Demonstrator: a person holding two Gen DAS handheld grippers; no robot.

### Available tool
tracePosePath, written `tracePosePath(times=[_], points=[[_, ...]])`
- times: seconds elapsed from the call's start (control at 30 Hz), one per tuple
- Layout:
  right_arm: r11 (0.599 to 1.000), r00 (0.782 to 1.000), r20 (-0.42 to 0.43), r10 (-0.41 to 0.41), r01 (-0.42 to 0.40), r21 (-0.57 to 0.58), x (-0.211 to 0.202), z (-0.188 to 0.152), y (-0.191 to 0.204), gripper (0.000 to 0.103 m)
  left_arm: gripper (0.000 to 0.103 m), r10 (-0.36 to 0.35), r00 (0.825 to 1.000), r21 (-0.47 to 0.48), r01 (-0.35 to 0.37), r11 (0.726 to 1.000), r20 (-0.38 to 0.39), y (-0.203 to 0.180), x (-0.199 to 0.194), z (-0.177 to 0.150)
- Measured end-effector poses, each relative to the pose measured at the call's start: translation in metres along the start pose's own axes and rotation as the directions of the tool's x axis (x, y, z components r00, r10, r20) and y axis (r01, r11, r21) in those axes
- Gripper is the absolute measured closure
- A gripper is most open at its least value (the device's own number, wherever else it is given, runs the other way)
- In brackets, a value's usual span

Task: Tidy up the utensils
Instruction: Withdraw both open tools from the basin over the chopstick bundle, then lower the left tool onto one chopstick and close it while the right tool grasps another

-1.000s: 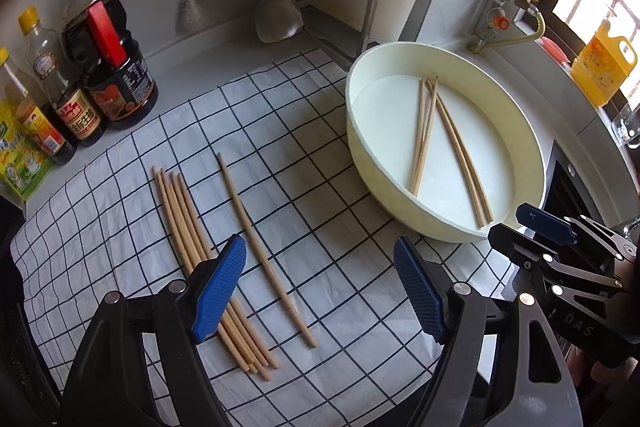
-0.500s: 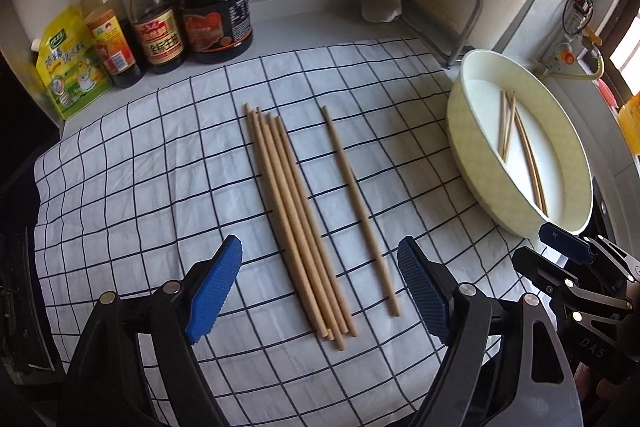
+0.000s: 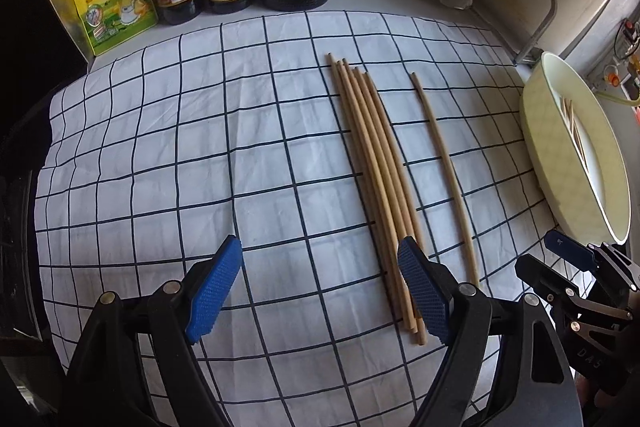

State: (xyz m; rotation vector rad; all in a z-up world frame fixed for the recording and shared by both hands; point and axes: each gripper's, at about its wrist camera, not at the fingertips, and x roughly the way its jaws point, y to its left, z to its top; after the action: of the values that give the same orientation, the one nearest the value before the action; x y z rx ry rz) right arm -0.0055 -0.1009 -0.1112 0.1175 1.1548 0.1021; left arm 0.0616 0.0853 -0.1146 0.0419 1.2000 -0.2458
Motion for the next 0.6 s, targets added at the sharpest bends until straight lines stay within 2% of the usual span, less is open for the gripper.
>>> tracePosePath(times=[0.27,0.6], points=[[1.0,1.0,-0.011,-0.029,0.029,-0.009,0.028,0.004,0.006,0.049,0.024,0.004,1.0,-0.015,-0.004,1.0,0.002,0.009,0.014,-0.003],[0.992,0.994,-0.013,-0.11,0.109,-0.064,0.051,0.011,0.02,0.049,0.024,-0.004,1.0,-0.012,0.004,1.0,0.006,0.004,0.024,-0.006]])
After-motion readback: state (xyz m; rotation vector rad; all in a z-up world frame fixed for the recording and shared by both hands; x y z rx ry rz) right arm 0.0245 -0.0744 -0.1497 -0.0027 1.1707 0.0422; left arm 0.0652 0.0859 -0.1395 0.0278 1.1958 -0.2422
